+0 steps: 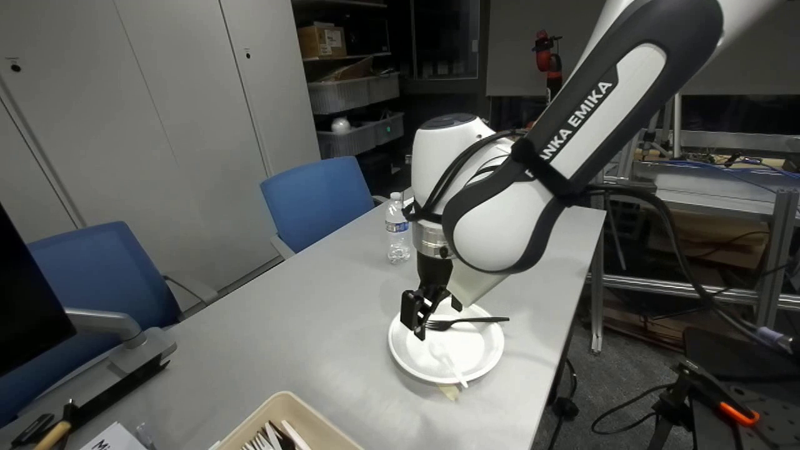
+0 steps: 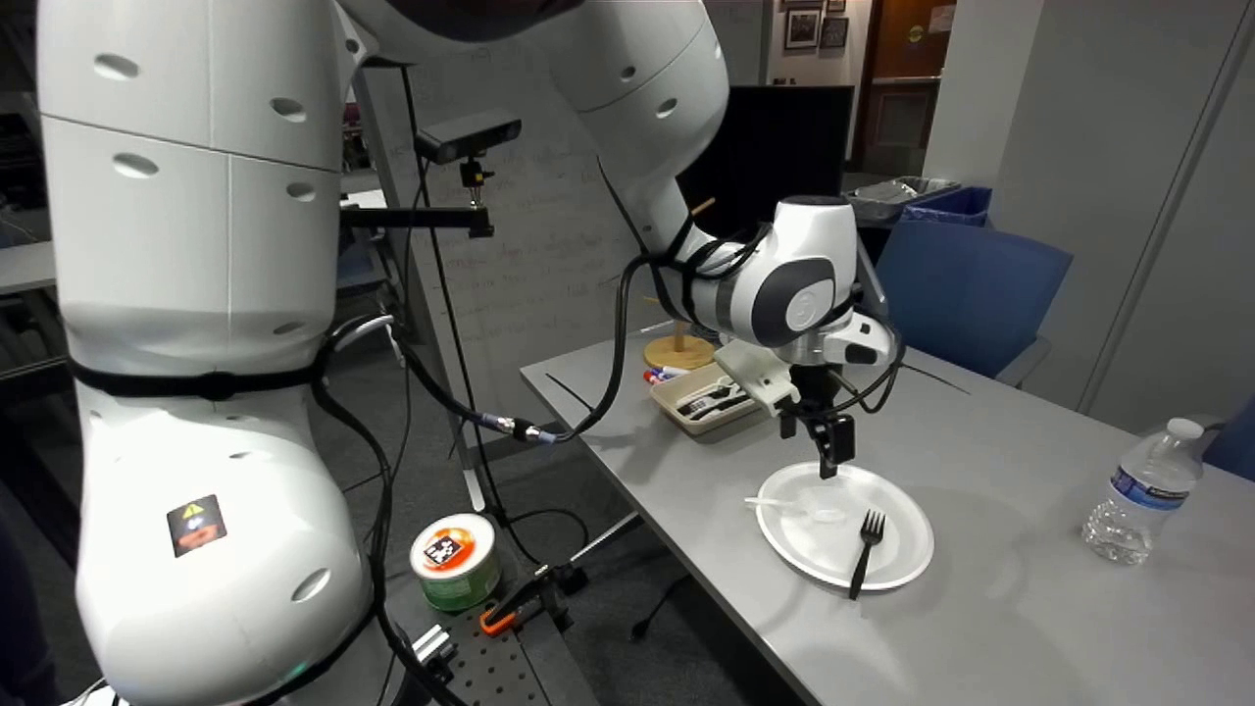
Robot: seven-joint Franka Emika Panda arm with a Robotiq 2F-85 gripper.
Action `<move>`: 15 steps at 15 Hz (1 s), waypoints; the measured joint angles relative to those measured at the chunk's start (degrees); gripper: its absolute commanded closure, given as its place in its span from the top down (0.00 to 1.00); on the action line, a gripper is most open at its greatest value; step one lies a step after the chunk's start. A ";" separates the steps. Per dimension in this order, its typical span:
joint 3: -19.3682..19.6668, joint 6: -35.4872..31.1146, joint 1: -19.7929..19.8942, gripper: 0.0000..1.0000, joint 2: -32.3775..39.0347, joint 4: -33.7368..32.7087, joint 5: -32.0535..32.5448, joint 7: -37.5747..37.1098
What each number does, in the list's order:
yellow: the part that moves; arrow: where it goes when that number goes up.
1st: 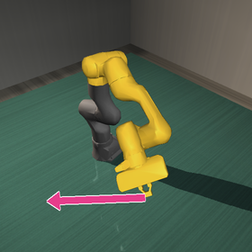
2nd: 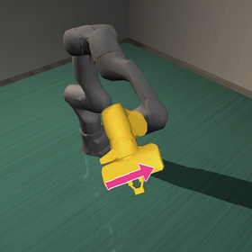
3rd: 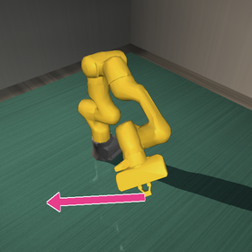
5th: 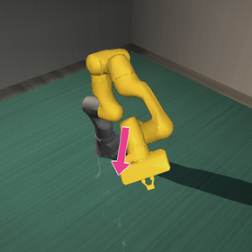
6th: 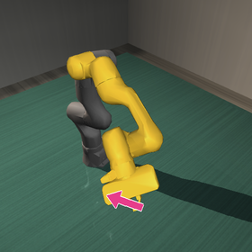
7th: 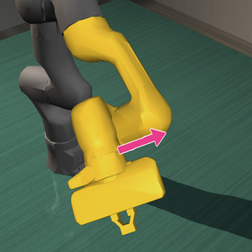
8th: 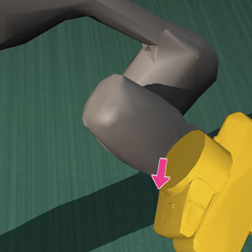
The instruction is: Put the fork and the spoon on the plate
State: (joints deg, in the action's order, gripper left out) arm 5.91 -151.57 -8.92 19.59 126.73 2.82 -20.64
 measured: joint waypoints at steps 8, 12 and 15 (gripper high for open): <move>0.00 -3.03 3.16 1.00 -10.88 8.40 2.22 5.22; -0.14 -4.89 4.59 1.00 -17.25 13.78 2.28 6.71; -0.56 -6.00 5.69 1.00 -21.69 17.69 0.54 9.04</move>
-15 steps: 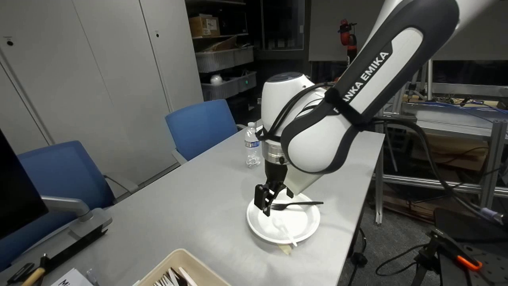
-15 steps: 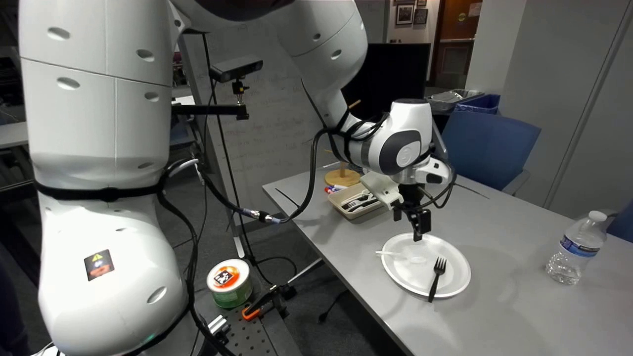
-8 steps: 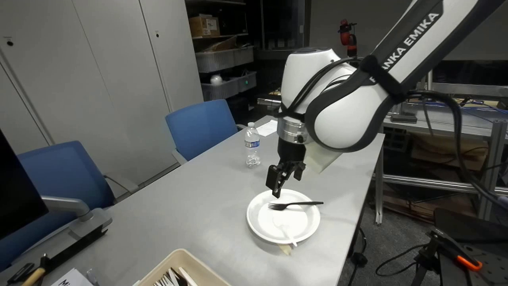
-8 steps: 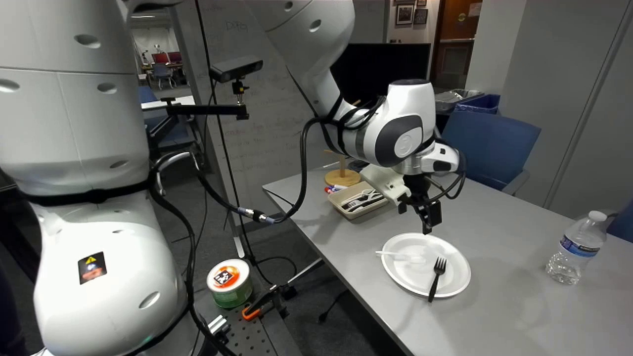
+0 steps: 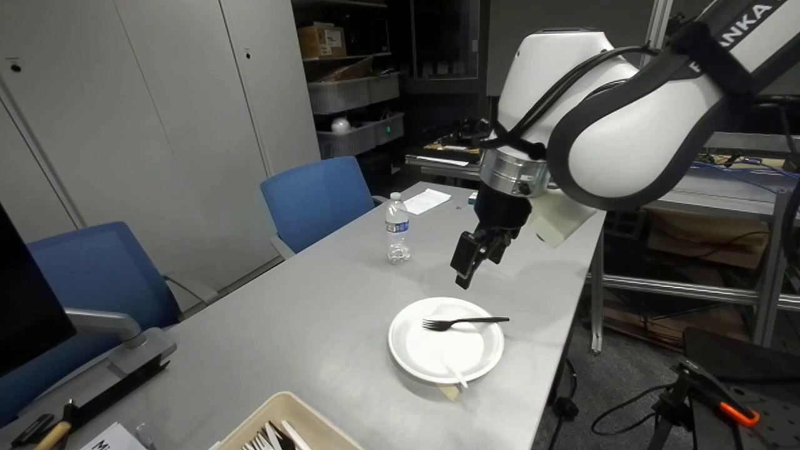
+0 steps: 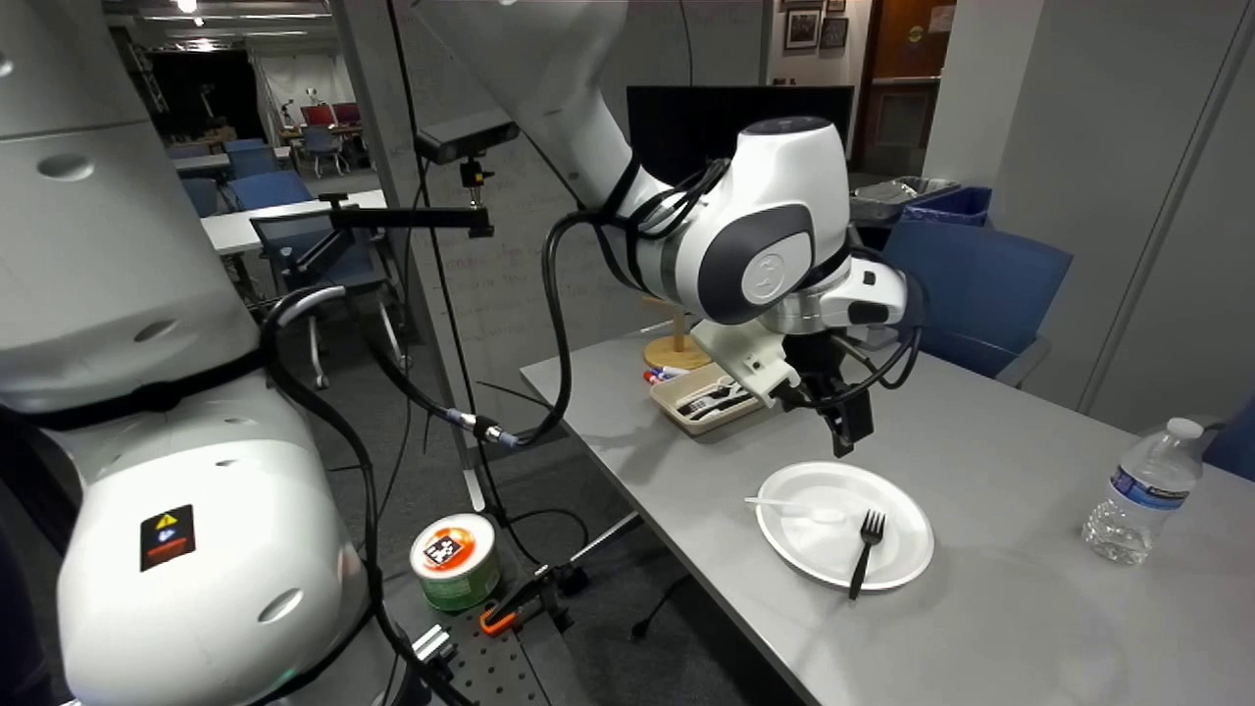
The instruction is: Put the fork and the spoon on the plate
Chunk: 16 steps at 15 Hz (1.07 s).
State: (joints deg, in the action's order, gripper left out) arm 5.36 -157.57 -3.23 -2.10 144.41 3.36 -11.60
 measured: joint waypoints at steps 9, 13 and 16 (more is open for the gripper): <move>-0.01 -0.18 0.22 1.00 -8.19 6.90 -12.65 10.03; -0.01 -0.18 0.22 1.00 -8.26 7.01 -12.67 10.03; -0.01 -0.18 0.22 1.00 -8.26 7.01 -12.68 10.03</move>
